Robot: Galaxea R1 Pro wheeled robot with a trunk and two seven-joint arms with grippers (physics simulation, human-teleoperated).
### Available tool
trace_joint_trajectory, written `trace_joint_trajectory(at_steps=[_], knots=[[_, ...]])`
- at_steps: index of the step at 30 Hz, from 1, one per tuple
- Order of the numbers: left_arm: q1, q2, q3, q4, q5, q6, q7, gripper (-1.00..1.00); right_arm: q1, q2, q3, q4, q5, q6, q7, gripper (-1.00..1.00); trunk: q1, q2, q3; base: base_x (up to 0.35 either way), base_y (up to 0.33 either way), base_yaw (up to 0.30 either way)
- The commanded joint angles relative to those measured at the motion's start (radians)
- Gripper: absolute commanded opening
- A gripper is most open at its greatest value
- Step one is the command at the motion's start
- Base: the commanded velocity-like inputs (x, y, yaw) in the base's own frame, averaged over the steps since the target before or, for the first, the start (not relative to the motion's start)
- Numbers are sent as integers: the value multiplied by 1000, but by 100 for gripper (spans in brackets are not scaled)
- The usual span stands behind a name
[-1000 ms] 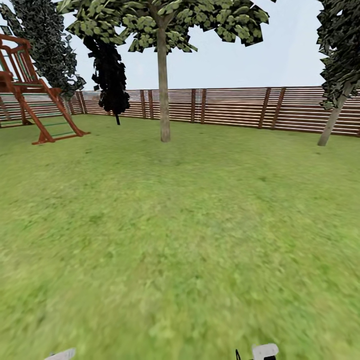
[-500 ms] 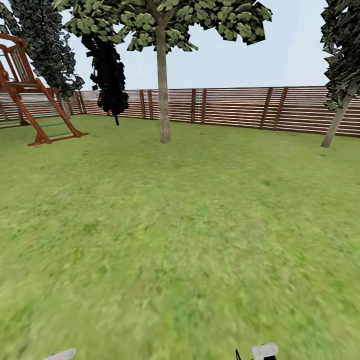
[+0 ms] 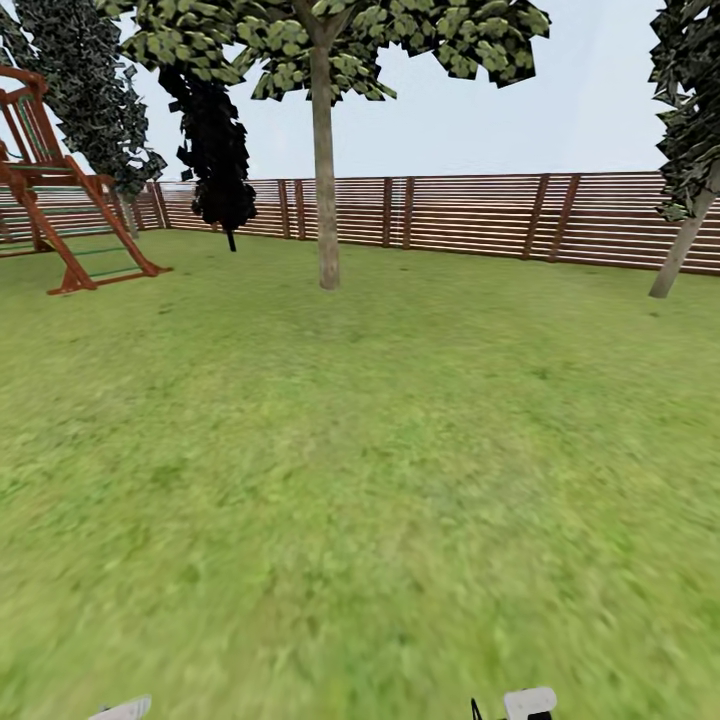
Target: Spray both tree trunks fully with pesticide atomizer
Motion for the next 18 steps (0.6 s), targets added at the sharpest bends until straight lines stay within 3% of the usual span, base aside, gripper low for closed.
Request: trace_joint_trajectory(at_steps=[1, 18], knots=[[-1, 0, -5, 1, 6, -3, 0, -100, -1, 0, 6, 1, 9, 0, -10, 100, 0, 0, -1, 339, 0, 0], [-1, 2, -4, 0, 7, -2, 1, -100, -1, 0, 6, 1, 9, 0, -10, 100, 0, 0, -1, 339, 0, 0]])
